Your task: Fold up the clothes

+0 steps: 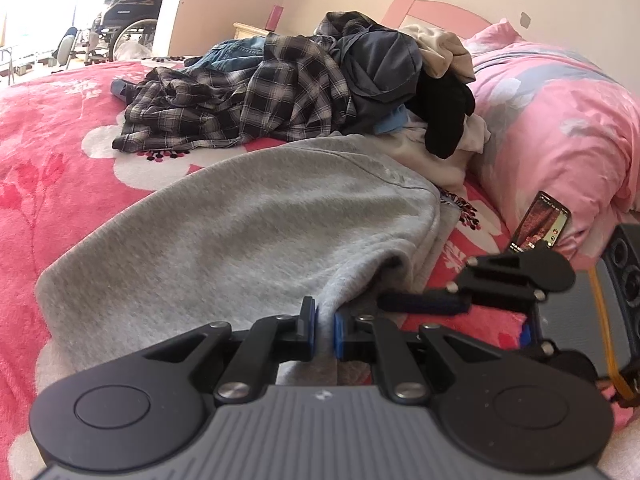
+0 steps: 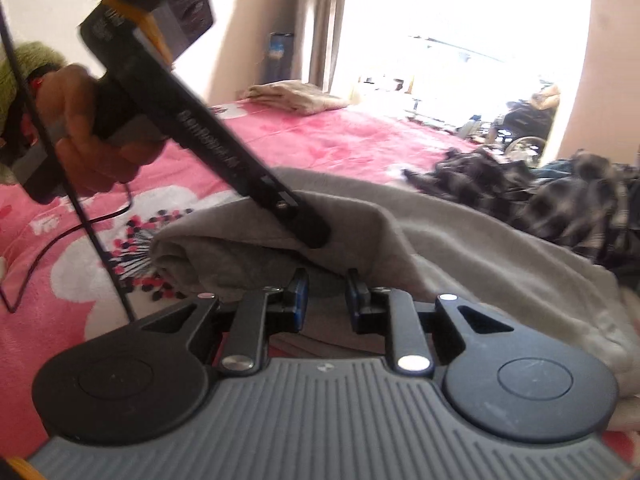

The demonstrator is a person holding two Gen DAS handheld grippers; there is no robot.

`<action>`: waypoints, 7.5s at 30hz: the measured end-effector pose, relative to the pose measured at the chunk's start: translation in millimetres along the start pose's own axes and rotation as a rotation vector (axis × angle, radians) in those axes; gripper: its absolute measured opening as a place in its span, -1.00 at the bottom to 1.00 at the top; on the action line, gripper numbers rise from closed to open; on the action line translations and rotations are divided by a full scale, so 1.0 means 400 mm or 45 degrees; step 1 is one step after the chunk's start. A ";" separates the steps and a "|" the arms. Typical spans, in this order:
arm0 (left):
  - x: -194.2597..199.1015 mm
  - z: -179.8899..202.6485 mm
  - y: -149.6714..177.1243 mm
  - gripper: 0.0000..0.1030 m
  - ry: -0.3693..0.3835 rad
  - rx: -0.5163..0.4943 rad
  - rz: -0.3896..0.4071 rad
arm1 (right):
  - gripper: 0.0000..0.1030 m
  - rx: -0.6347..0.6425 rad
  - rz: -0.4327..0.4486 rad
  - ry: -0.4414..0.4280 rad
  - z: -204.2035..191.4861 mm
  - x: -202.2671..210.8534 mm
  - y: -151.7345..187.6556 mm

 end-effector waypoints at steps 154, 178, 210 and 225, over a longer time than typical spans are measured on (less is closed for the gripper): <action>0.046 0.041 0.068 -0.88 -0.292 -0.663 -0.053 | -0.79 0.259 -0.149 0.196 -0.009 -0.145 0.036; 0.068 0.011 0.078 -0.23 -0.111 -0.444 -0.113 | -0.77 -1.167 -0.434 -0.268 0.152 -0.113 0.034; -0.040 0.031 0.067 -0.78 -0.266 -0.665 -0.165 | -0.68 -0.716 -0.344 -0.296 0.161 -0.009 -0.063; 0.000 0.092 0.081 -0.85 -0.418 -1.086 -0.033 | -0.86 0.448 -0.253 -0.079 0.066 -0.069 -0.081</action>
Point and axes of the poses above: each gripper's, at about its wrist camera, not at the fingertips, and x roughly against the way its jaws point, z to its right, y to its underside, the point moved 10 cm from there along -x, roughly the way its jaws point, and after that the axes turned 13 degrees about -x, right-handed, at the moved point
